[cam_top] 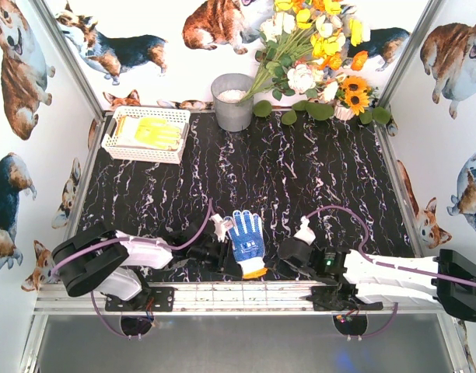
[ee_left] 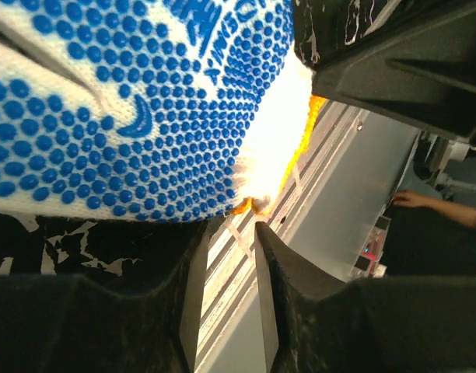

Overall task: Put the gloves into the storage basket
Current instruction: Pair the glove with the glove, then adjust the glove at the center of the board.

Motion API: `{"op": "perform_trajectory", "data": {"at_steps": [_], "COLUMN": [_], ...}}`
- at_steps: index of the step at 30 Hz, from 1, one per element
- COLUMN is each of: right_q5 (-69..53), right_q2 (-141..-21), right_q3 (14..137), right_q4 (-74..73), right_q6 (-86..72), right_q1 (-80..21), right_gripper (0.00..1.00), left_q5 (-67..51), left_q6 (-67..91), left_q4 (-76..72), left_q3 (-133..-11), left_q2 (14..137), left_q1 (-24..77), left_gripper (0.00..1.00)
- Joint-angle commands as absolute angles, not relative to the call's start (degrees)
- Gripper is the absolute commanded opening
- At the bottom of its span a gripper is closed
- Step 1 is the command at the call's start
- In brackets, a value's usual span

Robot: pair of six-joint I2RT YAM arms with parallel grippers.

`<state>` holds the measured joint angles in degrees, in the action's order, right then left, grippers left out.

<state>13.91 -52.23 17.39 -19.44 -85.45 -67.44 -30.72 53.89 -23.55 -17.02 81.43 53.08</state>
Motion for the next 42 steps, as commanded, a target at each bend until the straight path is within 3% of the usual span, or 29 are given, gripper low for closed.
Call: {"op": "perform_trajectory", "data": {"at_steps": [1, 7, 12, 21, 30, 42], "right_q5": [16.9, 17.5, 18.2, 16.4, 13.1, 9.7], "right_q2": [-52.0, -46.3, -39.8, -43.0, -51.2, -59.3], "right_q3": [17.9, 18.9, 18.0, 15.9, 14.3, 15.5], "right_q4": [-18.4, -20.2, -20.3, -14.6, -6.5, -8.2], "right_q6": [-85.2, -83.1, -81.5, -81.0, -80.8, -81.5], "right_q1": [-67.5, -67.4, -67.4, -67.4, -65.3, -65.1], "right_gripper": [0.01, 0.31, 0.40, 0.40, 0.29, 0.21], "left_q5": [-29.5, -27.1, -24.3, -24.3, -21.3, -19.6], "left_q6": [52.8, 52.8, 54.2, 61.0, 62.4, 63.1], "left_q4": [-21.1, -15.9, -13.8, -25.3, -28.4, -32.0], "left_q3": [-17.1, -17.1, -16.5, -14.7, -13.2, -12.3], "left_q2": [81.2, 73.7, 69.3, 76.5, 80.8, 83.3], "left_q1": [53.6, 53.6, 53.6, 53.5, 53.5, 53.5], "left_gripper": [0.30, 0.46, 0.57, 0.61, 0.61, 0.61]}}
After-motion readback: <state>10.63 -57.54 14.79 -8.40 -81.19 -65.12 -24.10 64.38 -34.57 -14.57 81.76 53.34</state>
